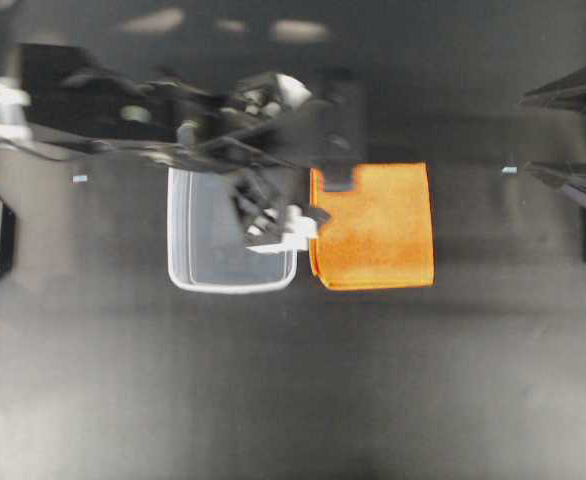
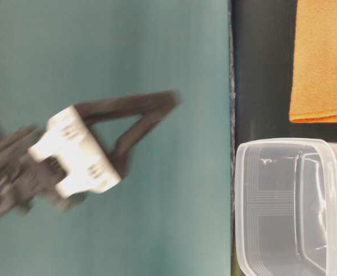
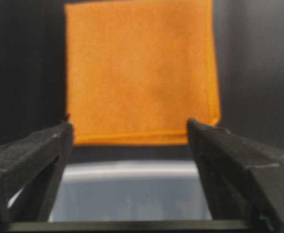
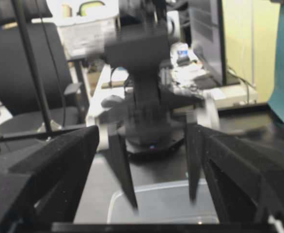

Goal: Place the orange towel into the container with the left arm.
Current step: 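Lower the left gripper and pinch the orange towel's near edge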

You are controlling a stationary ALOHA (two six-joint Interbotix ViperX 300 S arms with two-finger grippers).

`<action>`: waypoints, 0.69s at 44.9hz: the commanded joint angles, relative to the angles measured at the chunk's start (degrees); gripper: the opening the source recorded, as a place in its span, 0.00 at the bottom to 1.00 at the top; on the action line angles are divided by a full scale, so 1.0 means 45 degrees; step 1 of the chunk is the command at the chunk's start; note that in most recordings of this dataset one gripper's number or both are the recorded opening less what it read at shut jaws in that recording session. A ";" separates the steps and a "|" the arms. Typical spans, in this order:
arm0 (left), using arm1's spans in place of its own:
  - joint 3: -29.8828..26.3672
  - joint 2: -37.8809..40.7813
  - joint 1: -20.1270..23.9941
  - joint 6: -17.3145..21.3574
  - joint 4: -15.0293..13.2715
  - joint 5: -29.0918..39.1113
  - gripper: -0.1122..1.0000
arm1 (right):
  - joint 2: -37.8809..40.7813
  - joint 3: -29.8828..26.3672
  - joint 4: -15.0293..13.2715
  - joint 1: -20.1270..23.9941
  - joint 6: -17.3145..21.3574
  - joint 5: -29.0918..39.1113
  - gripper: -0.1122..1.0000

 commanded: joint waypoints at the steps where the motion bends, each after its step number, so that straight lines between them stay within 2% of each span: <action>1: -0.1016 0.1406 -0.0137 0.0547 0.0039 0.0059 0.91 | -0.0117 -0.0176 0.0039 -0.0039 -0.0020 -0.0039 0.78; 5: -0.1660 0.2422 -0.0137 0.0859 0.0039 0.0059 0.91 | -0.0293 -0.0137 0.0039 -0.0039 -0.0020 -0.0020 0.78; 15: -0.2891 0.4512 -0.0039 0.0996 0.0039 0.0078 0.91 | -0.0527 -0.0059 0.0039 0.0000 0.0078 0.0313 0.78; 31: -0.3262 0.5918 0.0000 0.0859 0.0039 0.0117 0.91 | -0.0547 -0.0059 0.0039 0.0000 0.0078 0.0605 0.78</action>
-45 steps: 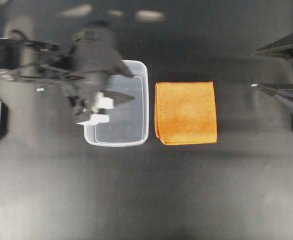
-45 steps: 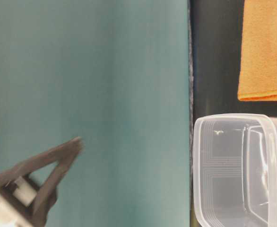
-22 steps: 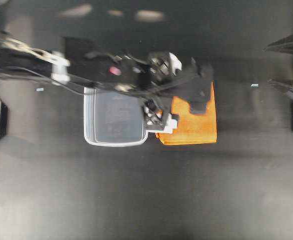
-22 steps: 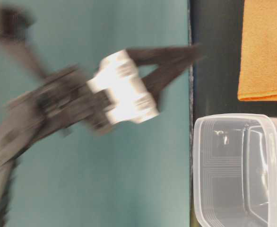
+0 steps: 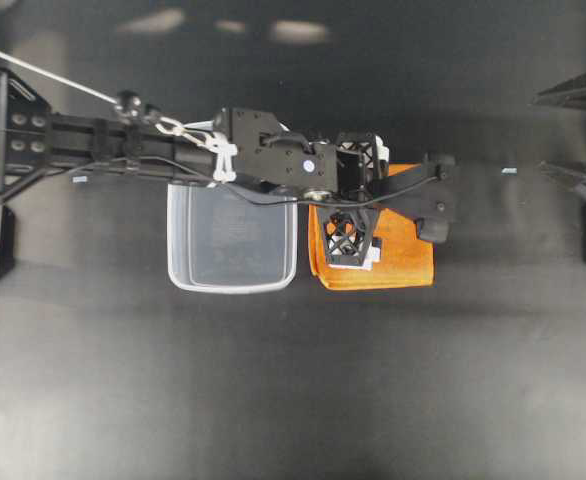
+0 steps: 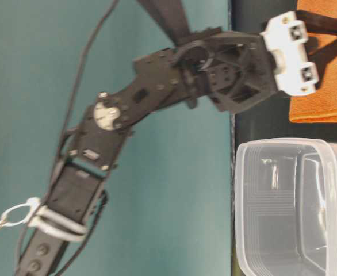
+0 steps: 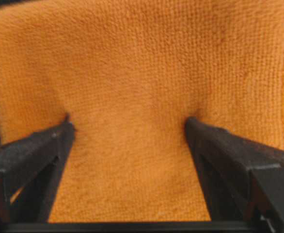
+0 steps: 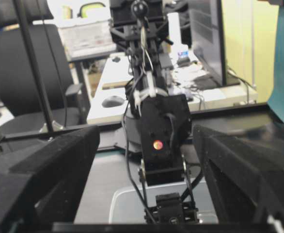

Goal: Place the orange towel into the container with the left arm.
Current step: 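Lower the left gripper and pinch the orange towel's near edge, then lift the towel with the left gripper and carry it leftward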

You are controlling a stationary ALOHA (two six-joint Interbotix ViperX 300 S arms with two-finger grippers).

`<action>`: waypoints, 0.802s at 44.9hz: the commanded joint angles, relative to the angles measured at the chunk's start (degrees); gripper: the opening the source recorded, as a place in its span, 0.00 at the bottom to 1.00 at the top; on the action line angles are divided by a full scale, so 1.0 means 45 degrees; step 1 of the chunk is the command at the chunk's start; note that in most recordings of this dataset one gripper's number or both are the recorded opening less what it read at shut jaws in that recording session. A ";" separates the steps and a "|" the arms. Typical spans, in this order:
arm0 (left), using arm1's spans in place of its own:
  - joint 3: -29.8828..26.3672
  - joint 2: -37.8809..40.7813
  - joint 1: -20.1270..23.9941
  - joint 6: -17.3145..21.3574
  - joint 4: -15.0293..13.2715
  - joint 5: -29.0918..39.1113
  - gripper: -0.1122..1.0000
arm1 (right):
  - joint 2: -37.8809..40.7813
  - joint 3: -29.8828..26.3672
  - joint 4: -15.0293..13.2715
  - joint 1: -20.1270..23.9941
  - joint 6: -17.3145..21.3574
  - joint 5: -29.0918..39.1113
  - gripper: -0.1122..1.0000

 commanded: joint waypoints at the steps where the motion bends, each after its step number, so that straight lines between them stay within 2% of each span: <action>1: -0.0039 0.0078 -0.0176 -0.0020 0.0039 -0.0020 0.91 | 0.0078 -0.0098 0.0039 0.0020 0.0020 -0.0078 0.78; 8: -0.0020 0.0078 -0.0254 -0.0098 0.0039 0.0000 0.88 | 0.0078 -0.0078 0.0039 0.0020 0.0020 -0.0059 0.78; 12: -0.0020 0.0078 -0.0293 -0.0117 0.0039 0.0098 0.79 | 0.0059 -0.0059 0.0039 0.0020 0.0020 -0.0078 0.78; 16: -0.0020 0.0039 -0.0352 -0.0078 0.0039 0.0273 0.62 | 0.0078 -0.0059 0.0039 0.0000 0.0020 -0.0059 0.78; 23: -0.0215 -0.0273 -0.0332 0.0039 0.0039 0.0273 0.23 | 0.0059 -0.0059 0.0039 0.0020 0.0020 -0.0078 0.78; 25: -0.0391 -0.0469 -0.0293 0.0078 0.0039 0.0273 0.16 | 0.0059 -0.0059 0.0039 0.0020 0.0020 -0.0078 0.78; 31: -0.0937 -0.1270 -0.0273 0.0117 0.0039 0.0586 0.15 | 0.0059 -0.0059 0.0039 0.0000 0.0020 -0.0078 0.78; 36: -0.1445 -0.2305 -0.0273 0.0117 0.0039 0.1465 0.15 | 0.0059 -0.0059 0.0039 0.0020 0.0000 -0.0078 0.78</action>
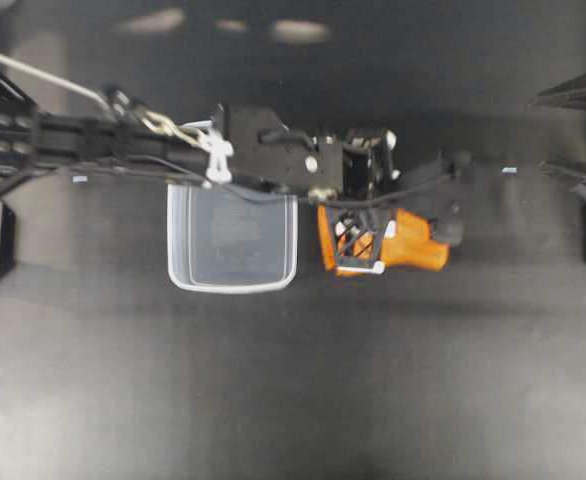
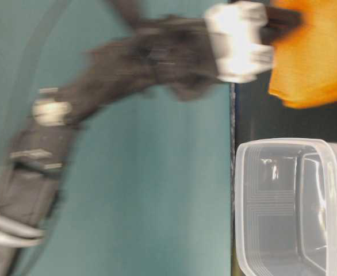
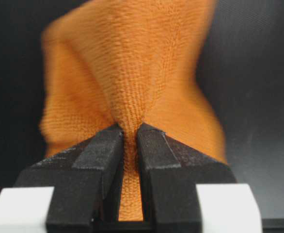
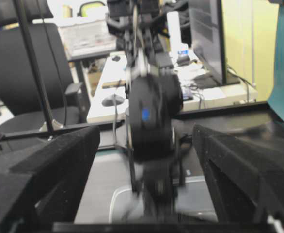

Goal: Place the orange towel into the container with the left arm.
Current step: 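Lift the towel with the left gripper and carry it leftward, then lower the towel into the clear container and release it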

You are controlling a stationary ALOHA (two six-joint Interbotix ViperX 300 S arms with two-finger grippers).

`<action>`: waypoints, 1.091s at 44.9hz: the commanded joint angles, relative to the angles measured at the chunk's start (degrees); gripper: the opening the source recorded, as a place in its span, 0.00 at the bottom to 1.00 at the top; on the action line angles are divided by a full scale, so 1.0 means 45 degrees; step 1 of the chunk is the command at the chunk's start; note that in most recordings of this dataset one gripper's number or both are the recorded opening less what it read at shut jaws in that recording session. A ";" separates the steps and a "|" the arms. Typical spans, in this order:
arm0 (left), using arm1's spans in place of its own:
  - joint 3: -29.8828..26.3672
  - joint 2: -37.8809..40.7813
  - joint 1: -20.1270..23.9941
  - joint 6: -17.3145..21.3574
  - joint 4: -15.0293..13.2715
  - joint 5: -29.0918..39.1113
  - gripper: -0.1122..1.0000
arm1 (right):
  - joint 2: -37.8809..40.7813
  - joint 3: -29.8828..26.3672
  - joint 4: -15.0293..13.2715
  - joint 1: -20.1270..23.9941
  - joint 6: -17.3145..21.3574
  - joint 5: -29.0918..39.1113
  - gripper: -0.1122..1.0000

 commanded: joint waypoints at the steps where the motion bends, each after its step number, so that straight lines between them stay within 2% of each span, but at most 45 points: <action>1: -0.0586 -0.1328 -0.0078 0.0039 0.0039 0.0801 0.15 | 0.0078 -0.0098 0.0039 0.0039 0.0000 -0.0078 0.78; 9: -0.0332 -0.3184 0.0000 0.0039 0.0039 0.2988 0.15 | 0.0078 -0.0098 0.0039 0.0020 0.0020 -0.0059 0.78; 16: 0.0820 -0.4805 0.0098 0.0039 0.0039 0.4180 0.15 | 0.0078 -0.0098 0.0039 0.0039 0.0000 -0.0078 0.78; 24: 0.3301 -0.6563 0.0234 0.0020 0.0039 0.3887 0.15 | 0.0078 -0.0098 0.0039 0.0020 0.0000 -0.0078 0.78; 34: 0.5410 -0.7754 0.0176 0.0020 0.0039 0.2461 0.15 | 0.0098 -0.0078 0.0039 0.0020 0.0000 -0.0059 0.78; 49: 0.6133 -0.8008 0.0293 0.0039 0.0039 0.2148 0.15 | 0.0098 -0.0059 0.0039 0.0039 0.0020 -0.0059 0.78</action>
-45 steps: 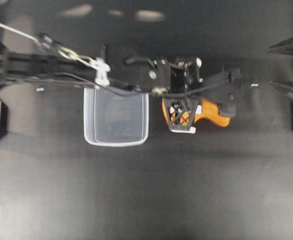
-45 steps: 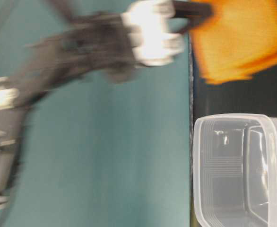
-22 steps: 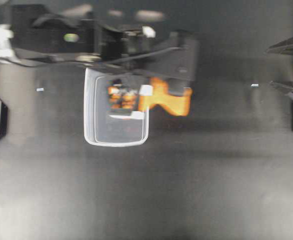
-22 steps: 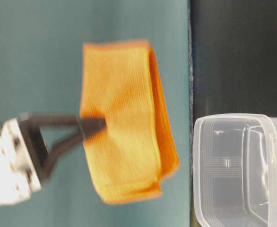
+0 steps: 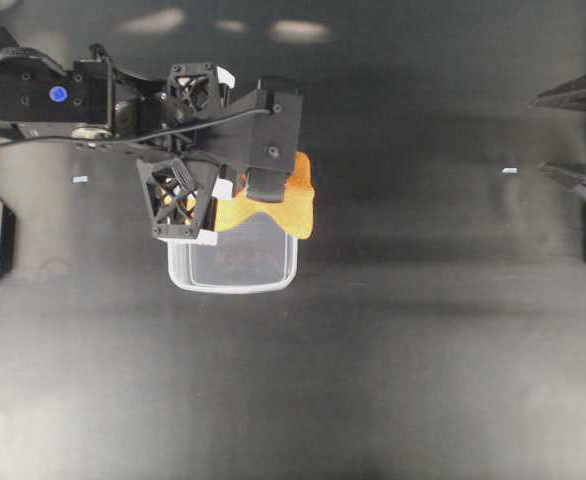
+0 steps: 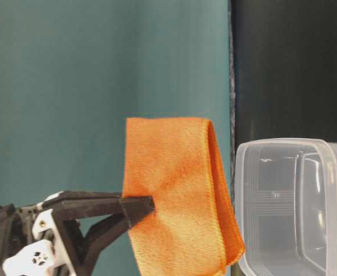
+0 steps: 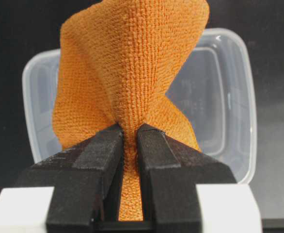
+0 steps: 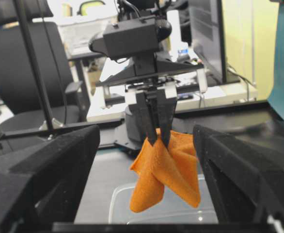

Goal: Place the orange towel into the container with the left arm.
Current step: 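Lower the towel into the clear container and release it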

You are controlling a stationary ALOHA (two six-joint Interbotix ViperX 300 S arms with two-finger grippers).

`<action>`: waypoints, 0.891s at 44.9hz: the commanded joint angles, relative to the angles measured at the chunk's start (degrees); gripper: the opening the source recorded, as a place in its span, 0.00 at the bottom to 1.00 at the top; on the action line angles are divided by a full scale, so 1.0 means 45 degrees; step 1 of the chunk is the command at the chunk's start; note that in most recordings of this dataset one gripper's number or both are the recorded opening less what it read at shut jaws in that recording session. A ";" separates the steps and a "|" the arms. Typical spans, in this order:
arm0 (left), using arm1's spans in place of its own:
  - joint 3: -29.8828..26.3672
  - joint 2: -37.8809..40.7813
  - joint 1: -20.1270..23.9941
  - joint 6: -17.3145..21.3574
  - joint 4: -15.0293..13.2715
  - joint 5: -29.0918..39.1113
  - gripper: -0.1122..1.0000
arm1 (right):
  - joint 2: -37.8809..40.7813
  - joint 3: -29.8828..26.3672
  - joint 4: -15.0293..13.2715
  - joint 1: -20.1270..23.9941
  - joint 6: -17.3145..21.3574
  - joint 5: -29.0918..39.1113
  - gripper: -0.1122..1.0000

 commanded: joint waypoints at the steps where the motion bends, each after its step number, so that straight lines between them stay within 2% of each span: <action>1: 0.0000 -0.0312 0.0000 0.0020 0.0039 -0.0098 0.15 | 0.0098 -0.0098 0.0039 0.0000 0.0020 -0.0039 0.78; 13: 0.0469 -0.0469 0.0078 0.0020 0.0039 -0.0234 0.15 | 0.0098 -0.0098 0.0039 0.0020 0.0020 -0.0039 0.78; 24: 0.1035 -0.0449 0.0215 -0.0078 0.0039 -0.1074 0.17 | 0.0098 -0.0098 0.0039 0.0000 0.0020 -0.0039 0.78; 26: 0.1191 -0.0430 0.0234 -0.0078 0.0039 -0.1055 0.25 | 0.0078 -0.0078 0.0039 0.0000 0.0020 -0.0039 0.78; 35: 0.1250 -0.0449 0.0156 -0.0039 0.0039 -0.1016 0.78 | 0.0059 -0.0098 0.0039 0.0000 0.0020 -0.0059 0.78; 40: 0.0898 -0.0547 0.0117 -0.0215 0.0039 -0.1035 0.92 | 0.0039 -0.0098 0.0039 0.0000 0.0020 -0.0059 0.78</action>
